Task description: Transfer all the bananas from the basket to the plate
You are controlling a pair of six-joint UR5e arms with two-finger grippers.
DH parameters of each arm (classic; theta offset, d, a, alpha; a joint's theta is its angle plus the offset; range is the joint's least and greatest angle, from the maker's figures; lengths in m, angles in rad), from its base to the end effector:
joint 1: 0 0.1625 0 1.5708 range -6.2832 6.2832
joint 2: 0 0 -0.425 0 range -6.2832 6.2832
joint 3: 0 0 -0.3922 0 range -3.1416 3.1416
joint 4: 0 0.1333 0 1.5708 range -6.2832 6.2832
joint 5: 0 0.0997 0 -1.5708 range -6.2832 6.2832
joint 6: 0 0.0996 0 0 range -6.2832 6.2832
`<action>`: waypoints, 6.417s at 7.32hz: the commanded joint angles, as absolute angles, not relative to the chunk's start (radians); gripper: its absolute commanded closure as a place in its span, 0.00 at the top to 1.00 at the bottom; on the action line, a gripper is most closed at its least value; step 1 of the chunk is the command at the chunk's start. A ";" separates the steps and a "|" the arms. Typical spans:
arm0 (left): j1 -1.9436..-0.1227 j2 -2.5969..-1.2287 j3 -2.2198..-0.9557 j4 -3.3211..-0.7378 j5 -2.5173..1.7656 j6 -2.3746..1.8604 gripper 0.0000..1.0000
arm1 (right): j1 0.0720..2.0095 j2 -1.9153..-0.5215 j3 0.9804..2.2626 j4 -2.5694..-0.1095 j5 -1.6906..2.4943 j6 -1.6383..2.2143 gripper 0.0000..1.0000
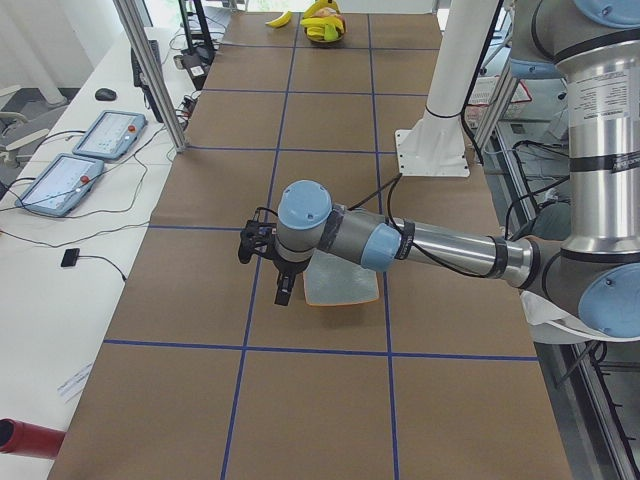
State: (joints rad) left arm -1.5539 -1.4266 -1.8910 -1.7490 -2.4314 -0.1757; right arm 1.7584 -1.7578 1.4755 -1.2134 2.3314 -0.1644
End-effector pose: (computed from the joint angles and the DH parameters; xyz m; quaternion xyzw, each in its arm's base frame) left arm -0.0503 -0.4420 0.5407 0.1199 0.4241 0.0023 0.8976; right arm 0.1386 -0.3834 0.7538 0.0993 -0.3591 -0.0032 0.9280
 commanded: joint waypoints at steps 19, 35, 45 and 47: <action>-1.107 -2.158 -1.642 -2.070 -2.542 -1.442 0.99 | 1.036 -1.102 1.956 -1.474 2.389 1.020 0.00; -0.785 -2.395 -1.569 -2.326 -2.128 -2.079 0.99 | 0.804 -0.870 1.956 -1.468 2.200 1.209 0.00; -0.779 -2.391 -1.578 -2.329 -2.117 -2.151 0.00 | 0.785 -0.850 1.957 -1.438 2.158 1.221 0.56; -0.779 -2.387 -1.582 -2.330 -2.117 -2.151 0.00 | 0.793 -0.859 1.963 -1.411 2.157 1.223 1.00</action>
